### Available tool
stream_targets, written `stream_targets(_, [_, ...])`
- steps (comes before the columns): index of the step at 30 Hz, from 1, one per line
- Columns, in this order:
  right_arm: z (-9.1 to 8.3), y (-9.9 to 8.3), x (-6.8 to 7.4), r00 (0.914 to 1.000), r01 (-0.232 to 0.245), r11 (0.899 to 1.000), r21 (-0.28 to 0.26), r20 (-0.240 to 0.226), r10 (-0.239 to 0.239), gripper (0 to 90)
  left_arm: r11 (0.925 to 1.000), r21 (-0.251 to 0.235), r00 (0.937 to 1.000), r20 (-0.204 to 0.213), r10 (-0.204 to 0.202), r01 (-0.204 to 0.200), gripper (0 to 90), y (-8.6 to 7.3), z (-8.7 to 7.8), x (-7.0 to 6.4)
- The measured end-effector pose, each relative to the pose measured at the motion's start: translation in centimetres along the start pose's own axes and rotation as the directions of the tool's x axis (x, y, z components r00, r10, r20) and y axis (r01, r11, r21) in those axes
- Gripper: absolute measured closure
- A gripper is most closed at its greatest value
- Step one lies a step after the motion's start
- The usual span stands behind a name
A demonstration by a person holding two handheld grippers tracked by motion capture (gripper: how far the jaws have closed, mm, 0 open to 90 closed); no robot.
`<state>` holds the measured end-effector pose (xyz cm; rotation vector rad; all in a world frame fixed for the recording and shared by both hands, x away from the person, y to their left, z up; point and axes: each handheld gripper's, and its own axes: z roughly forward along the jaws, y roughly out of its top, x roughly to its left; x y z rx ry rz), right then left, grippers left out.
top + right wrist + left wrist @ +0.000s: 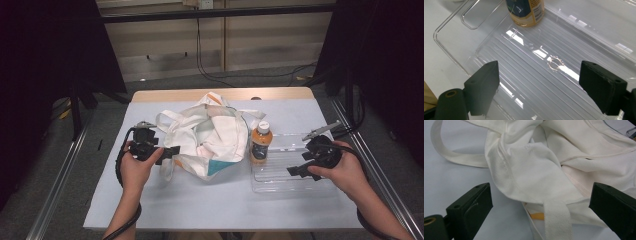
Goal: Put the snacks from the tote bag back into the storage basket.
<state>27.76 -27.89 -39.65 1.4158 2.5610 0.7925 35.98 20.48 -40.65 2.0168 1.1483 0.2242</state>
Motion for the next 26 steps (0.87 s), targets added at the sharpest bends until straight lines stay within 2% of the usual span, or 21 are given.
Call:
stream_targets(9, [-0.2, -0.8, 0.1, 0.9999, 0.011, 1.000, -0.010, -0.003, -0.011, 15.3, 1.0000, -0.001, 1.0000, -0.003, -0.001, 0.001, 4.1, 0.0, 0.0, -0.1])
stream_targets(12, [-0.3, -1.0, 0.1, 0.9993, 0.026, 1.000, -0.013, 0.028, -0.026, 15.1, 1.0000, 0.003, 1.0000, -0.002, -0.003, 0.003, 4.1, -0.1, 0.1, -0.1])
stream_targets(13, [-0.3, -1.1, 0.1, 0.9993, 0.023, 1.000, -0.013, 0.029, -0.023, 15.1, 0.9996, 0.021, 0.9998, -0.004, 0.018, -0.018, 4.0, 0.0, 0.0, 0.0])
stream_targets(14, [-0.4, -1.1, 0.1, 0.9995, 0.014, 1.000, -0.012, 0.030, -0.014, 14.8, 0.9998, 0.017, 0.9999, -0.006, 0.013, -0.013, 4.0, 0.0, 0.1, -0.1])
stream_targets(17, [-0.4, -1.3, 0.0, 0.9990, 0.023, 0.999, -0.024, 0.039, -0.022, 14.3, 0.9995, 0.024, 0.9997, -0.004, 0.022, -0.022, 4.0, -0.1, 0.1, -0.1])
stream_targets(20, [-0.2, -1.5, 0.0, 0.9997, 0.006, 0.999, -0.042, 0.024, -0.005, 14.3, 0.9992, 0.032, 0.9997, -0.004, 0.025, -0.025, 4.0, -0.1, 0.2, -0.2])
stream_targets(26, [-0.5, -1.9, 0.0, 0.9992, 0.001, 0.997, -0.083, 0.040, 0.002, 14.1, 0.9991, 0.030, 0.9996, -0.004, 0.029, -0.028, 4.0, -0.1, 0.1, -0.3])
